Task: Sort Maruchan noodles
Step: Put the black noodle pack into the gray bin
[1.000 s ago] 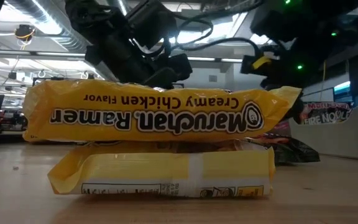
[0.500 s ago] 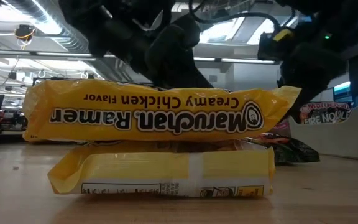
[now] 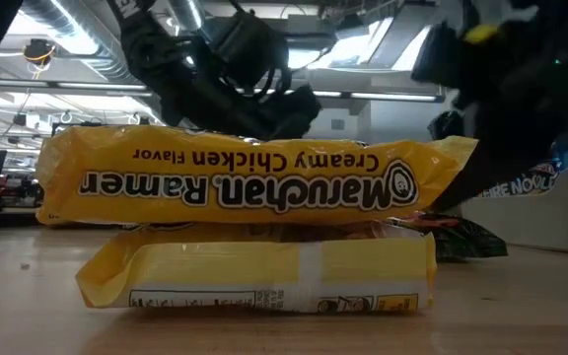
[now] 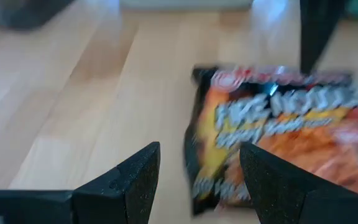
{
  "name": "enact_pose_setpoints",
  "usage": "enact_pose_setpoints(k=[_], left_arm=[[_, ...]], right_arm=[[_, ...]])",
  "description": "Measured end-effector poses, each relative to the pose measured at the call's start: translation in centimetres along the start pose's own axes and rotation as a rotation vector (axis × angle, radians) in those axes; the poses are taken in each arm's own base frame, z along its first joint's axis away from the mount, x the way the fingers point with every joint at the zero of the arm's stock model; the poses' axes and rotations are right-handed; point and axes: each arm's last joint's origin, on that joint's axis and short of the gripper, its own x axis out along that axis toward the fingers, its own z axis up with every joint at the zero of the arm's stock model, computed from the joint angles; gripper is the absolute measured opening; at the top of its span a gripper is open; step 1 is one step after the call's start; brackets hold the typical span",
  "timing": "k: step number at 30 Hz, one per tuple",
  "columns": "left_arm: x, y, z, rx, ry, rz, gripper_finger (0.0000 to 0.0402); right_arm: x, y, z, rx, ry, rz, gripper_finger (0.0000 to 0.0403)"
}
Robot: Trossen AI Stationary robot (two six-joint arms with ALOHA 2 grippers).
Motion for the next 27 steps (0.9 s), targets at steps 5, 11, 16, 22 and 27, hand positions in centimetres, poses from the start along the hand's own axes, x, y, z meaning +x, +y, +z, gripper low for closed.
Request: enact_pose_setpoints(k=[5, 11, 16, 22, 27], left_arm=[[-0.6, -0.3, -0.3, -0.019, 0.07, 0.039, 0.0215], [-2.9, -1.6, 0.2, -0.026, 0.151, 0.069, 0.0215], [-5.8, -2.5, 1.1, 0.013, 0.184, 0.151, 0.0215], [-7.9, -3.9, 2.2, 0.057, 0.143, 0.176, 0.0215], [-6.8, -5.0, 2.0, 0.097, 0.079, 0.117, 0.0215]], right_arm=[[1.4, -1.2, -0.3, -0.052, 0.031, -0.117, 0.0231], [2.0, -2.9, 0.9, -0.182, 0.009, -0.189, 0.0231], [2.8, -5.5, 2.3, -0.179, 0.012, -0.243, 0.0231], [0.3, -6.5, 4.0, -0.116, 0.035, -0.186, 0.0231], [-1.6, -7.6, 4.4, 0.034, 0.0, -0.054, 0.0231]])
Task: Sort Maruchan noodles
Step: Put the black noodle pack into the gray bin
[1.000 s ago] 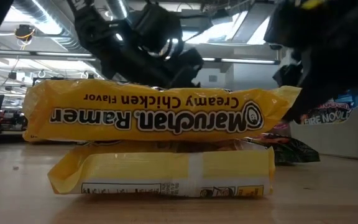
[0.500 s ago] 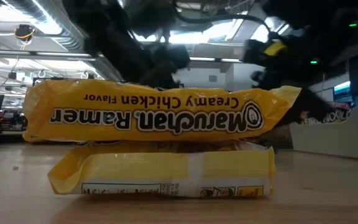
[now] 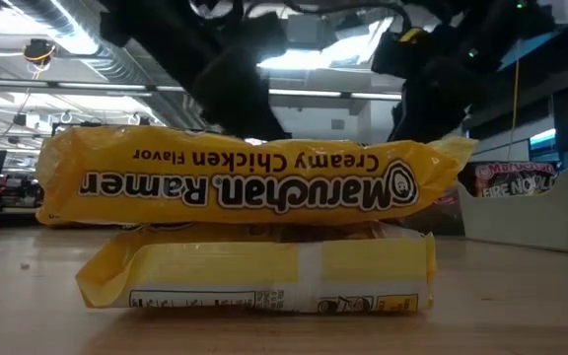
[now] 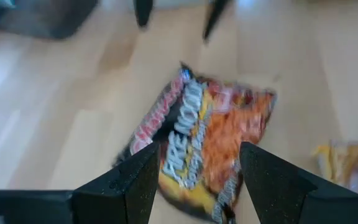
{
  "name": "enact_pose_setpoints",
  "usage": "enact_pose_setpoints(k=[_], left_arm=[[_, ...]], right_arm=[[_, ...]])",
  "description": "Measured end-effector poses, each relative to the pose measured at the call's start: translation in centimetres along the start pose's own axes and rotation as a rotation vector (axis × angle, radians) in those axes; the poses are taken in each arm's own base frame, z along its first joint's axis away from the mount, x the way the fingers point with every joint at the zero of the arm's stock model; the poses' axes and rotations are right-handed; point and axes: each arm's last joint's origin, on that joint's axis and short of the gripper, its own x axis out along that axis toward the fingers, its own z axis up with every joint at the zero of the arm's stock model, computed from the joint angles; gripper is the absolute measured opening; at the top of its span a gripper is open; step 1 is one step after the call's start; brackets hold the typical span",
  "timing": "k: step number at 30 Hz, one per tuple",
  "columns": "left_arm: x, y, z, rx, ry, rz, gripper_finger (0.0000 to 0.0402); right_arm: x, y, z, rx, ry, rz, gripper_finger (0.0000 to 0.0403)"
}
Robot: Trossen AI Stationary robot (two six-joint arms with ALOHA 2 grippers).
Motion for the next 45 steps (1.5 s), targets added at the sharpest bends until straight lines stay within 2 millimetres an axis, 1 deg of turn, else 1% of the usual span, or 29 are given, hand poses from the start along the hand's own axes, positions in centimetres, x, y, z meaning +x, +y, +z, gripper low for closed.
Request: enact_pose_setpoints(k=[3, 5, 7, 9, 14, 17, 21, 28, 32, 36, 39, 42, 45], left_arm=[[1.5, -0.8, -0.2, -0.01, -0.048, -0.053, 0.0215], [2.6, -1.4, -0.6, -0.016, -0.072, -0.095, 0.0215], [3.8, -1.9, -1.4, -0.031, -0.07, -0.109, 0.0215], [4.7, -2.1, -2.3, -0.039, -0.047, -0.108, 0.0215], [5.8, -2.3, -3.2, -0.073, -0.029, -0.088, 0.0215], [6.0, -2.5, -3.4, -0.067, -0.025, -0.081, 0.0215], [6.0, -2.6, -3.5, -0.053, -0.021, -0.074, 0.0215], [6.1, -2.7, -3.8, -0.022, -0.013, -0.053, 0.0215], [6.1, -2.9, -3.9, 0.008, -0.014, -0.048, 0.0215], [6.1, -2.9, -4.0, 0.03, -0.013, -0.046, 0.0215], [6.2, -2.9, -4.0, 0.03, -0.017, -0.044, 0.0215], [6.3, -3.0, -4.1, 0.031, -0.016, -0.043, 0.0215], [6.3, -3.0, -4.2, 0.041, -0.019, -0.039, 0.0215]], right_arm=[[0.1, -1.4, 0.3, 0.081, 0.025, 0.108, 0.0231], [0.4, -2.4, 0.6, 0.127, 0.021, 0.148, 0.0231], [1.2, -3.2, 1.0, 0.164, 0.009, 0.195, 0.0232], [1.8, -4.2, 1.0, 0.195, 0.032, 0.224, 0.0237], [3.2, -5.9, 1.0, 0.226, 0.038, 0.234, 0.0261], [4.0, -6.5, 1.0, 0.238, 0.04, 0.252, 0.028], [4.8, -7.0, 0.9, 0.275, 0.055, 0.319, 0.0296], [5.3, -8.2, 0.5, 0.331, 0.094, 0.386, 0.0295], [5.9, -8.3, 0.2, 0.35, 0.122, 0.399, 0.0296], [7.2, -8.2, -0.3, 0.348, 0.14, 0.373, 0.0304], [8.0, -8.1, -0.6, 0.353, 0.15, 0.397, 0.0307], [8.4, -8.0, -0.7, 0.358, 0.153, 0.436, 0.0307], [8.3, -7.9, -0.7, 0.361, 0.159, 0.458, 0.0307]])
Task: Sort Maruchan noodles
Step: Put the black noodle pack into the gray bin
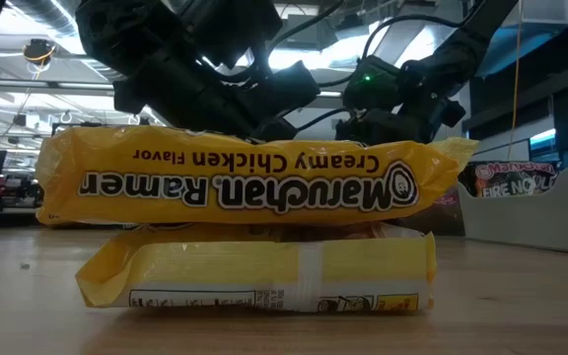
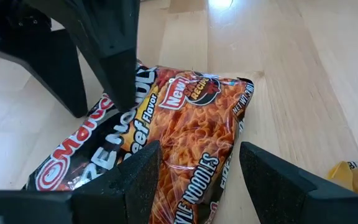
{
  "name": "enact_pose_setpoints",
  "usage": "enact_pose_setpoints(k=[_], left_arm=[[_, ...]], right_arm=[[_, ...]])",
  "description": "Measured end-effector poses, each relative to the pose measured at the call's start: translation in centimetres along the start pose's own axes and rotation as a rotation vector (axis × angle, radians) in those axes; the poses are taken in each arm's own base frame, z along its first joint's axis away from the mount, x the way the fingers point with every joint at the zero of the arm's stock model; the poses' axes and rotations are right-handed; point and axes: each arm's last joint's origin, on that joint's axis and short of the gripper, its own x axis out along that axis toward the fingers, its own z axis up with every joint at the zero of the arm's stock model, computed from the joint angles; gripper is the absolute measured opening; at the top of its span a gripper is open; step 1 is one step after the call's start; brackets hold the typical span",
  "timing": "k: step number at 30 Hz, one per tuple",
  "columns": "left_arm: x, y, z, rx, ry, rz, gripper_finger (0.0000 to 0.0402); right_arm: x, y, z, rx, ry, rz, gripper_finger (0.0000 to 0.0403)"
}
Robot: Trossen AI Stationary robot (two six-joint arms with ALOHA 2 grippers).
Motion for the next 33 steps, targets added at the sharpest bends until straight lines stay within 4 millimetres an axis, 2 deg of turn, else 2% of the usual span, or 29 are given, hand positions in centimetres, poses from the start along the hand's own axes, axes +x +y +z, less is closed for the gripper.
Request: enact_pose_setpoints(k=[10, 22, 28, 33], left_arm=[[-0.1, -0.1, 0.2, 0.028, -0.021, -0.004, 0.0215], [-3.3, -0.8, 2.1, 0.058, -0.029, 0.035, 0.0215], [-2.5, -1.0, 1.0, 0.054, 0.019, 0.078, 0.0215], [-1.2, -0.9, 0.1, 0.021, 0.039, 0.022, 0.0215]], right_arm=[[0.0, 0.1, -0.1, 0.014, 0.019, 0.051, 0.0308], [-0.2, -0.2, 0.1, 0.018, 0.022, 0.084, 0.0308], [-0.4, -0.6, 0.2, 0.034, 0.015, 0.085, 0.0308], [-0.4, -0.6, 0.3, 0.03, 0.013, 0.096, 0.0308]])
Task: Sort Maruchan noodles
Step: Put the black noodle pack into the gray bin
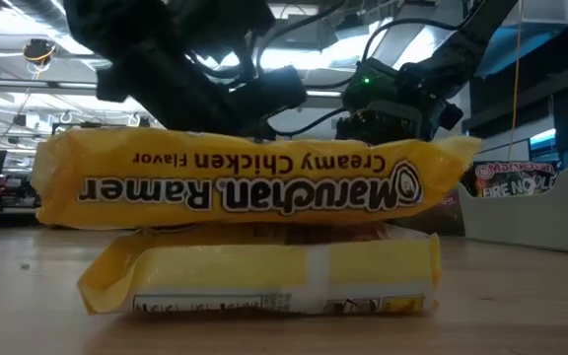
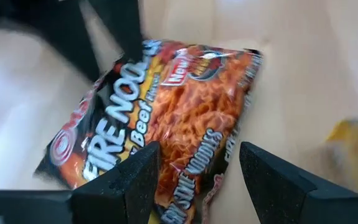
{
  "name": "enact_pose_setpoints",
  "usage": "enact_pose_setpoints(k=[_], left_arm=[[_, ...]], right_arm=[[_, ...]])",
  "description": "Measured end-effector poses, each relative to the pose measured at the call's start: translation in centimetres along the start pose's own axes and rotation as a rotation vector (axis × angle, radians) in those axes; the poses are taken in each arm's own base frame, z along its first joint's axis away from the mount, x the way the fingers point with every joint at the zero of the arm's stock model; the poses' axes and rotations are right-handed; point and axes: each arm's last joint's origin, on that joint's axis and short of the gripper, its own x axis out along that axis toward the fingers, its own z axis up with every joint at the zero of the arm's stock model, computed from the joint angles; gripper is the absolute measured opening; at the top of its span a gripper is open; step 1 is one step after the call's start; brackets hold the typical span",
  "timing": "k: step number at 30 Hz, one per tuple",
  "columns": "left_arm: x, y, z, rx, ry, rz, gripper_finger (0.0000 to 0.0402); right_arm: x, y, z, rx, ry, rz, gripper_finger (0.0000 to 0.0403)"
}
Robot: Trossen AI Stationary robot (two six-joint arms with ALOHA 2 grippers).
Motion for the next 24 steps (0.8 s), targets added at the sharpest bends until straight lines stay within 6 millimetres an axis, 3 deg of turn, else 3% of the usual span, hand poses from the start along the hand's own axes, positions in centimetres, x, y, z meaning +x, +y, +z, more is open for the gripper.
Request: enact_pose_setpoints(k=[16, 24], left_arm=[[0.8, 1.7, -0.1, -0.1, 0.012, 0.079, 0.0215], [1.2, 1.4, -0.5, -0.086, 0.018, 0.097, 0.0215]], right_arm=[[0.0, -0.1, 0.0, 0.022, -0.003, -0.022, 0.0308], [0.0, -1.8, 0.5, 0.108, -0.029, 0.0, 0.0308]])
